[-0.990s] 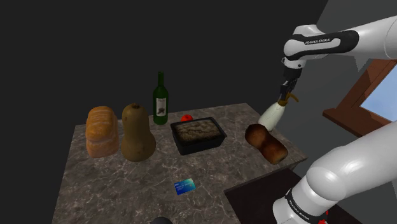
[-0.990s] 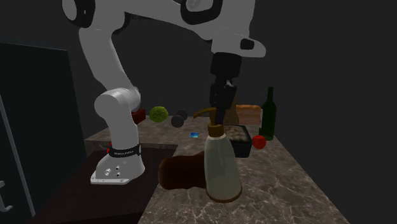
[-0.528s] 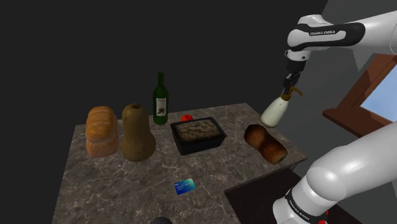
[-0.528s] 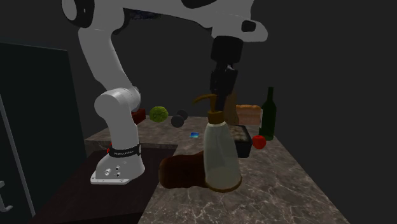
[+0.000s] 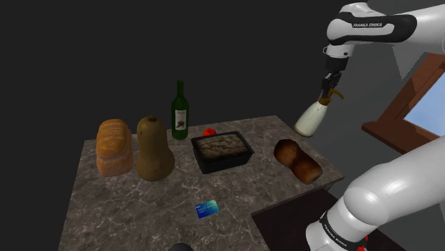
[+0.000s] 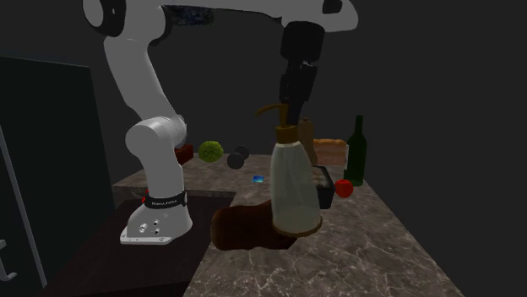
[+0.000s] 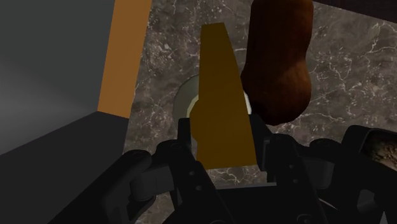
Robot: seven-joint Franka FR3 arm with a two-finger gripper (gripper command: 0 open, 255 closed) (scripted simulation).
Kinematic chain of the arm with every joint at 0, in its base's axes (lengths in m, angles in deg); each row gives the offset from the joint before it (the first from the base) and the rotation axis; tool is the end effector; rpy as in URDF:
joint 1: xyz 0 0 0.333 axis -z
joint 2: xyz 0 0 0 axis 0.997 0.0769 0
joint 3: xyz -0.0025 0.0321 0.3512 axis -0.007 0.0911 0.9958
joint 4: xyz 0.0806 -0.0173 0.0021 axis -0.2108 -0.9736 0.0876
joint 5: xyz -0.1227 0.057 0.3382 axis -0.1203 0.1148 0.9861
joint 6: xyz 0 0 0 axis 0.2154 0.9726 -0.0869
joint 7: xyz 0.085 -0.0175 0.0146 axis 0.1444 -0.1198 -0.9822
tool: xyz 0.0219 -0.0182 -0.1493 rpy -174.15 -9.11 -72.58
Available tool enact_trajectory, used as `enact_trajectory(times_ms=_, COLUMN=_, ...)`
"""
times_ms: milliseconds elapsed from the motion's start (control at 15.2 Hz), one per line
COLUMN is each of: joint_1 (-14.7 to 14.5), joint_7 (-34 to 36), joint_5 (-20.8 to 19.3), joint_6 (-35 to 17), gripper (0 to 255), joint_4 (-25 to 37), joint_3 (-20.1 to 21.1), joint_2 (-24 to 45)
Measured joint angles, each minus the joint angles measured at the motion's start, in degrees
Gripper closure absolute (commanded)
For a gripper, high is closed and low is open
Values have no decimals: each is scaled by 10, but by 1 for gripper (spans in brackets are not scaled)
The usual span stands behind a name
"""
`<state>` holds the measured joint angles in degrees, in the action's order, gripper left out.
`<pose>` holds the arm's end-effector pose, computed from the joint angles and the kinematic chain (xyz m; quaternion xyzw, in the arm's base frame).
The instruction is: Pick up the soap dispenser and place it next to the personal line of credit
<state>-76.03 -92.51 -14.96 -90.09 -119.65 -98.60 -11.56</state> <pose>0.3118 -0.2912 0.5670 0.9961 0.0025 -0.0829 0.0306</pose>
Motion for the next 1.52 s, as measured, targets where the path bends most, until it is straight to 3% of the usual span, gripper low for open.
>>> enact_trajectory(times_ms=1518, joint_1=-5, joint_7=-43, joint_5=18, joint_6=177, gripper=255, joint_4=233, joint_3=2, joint_2=56)
